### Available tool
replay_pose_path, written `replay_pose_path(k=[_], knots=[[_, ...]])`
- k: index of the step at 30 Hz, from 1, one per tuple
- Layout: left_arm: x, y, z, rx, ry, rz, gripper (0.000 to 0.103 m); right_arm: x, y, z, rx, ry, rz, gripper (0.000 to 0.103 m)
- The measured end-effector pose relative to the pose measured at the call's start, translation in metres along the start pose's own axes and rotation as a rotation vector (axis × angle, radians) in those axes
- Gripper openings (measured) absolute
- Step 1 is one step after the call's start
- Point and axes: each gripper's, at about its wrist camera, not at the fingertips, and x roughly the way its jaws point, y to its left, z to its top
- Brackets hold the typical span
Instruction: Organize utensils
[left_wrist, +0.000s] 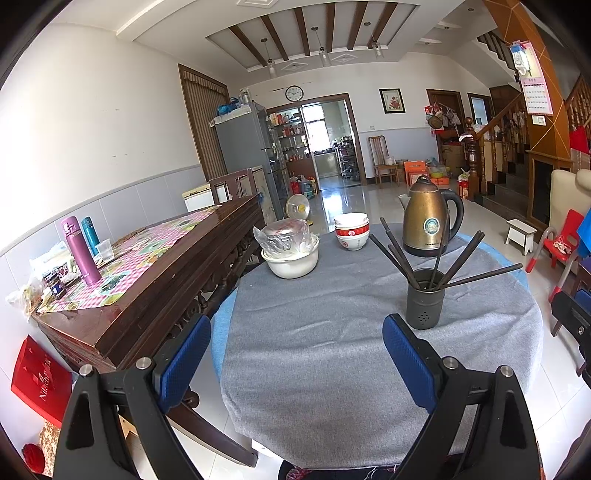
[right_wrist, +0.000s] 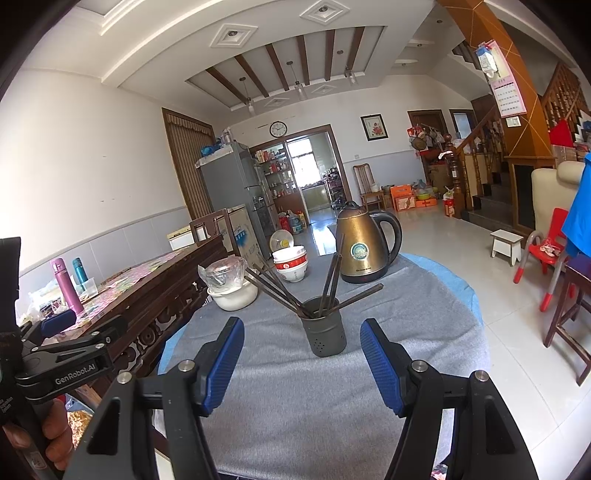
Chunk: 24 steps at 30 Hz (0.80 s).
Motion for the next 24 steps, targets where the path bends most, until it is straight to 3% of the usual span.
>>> replay_pose_path(k=[24], knots=[[-0.001, 0.0003, -0.0007, -0.003, 0.003, 0.002, 0.094, -0.0005, -0.0001, -0.0005, -0.001, 0.0, -0.001, 0.07]])
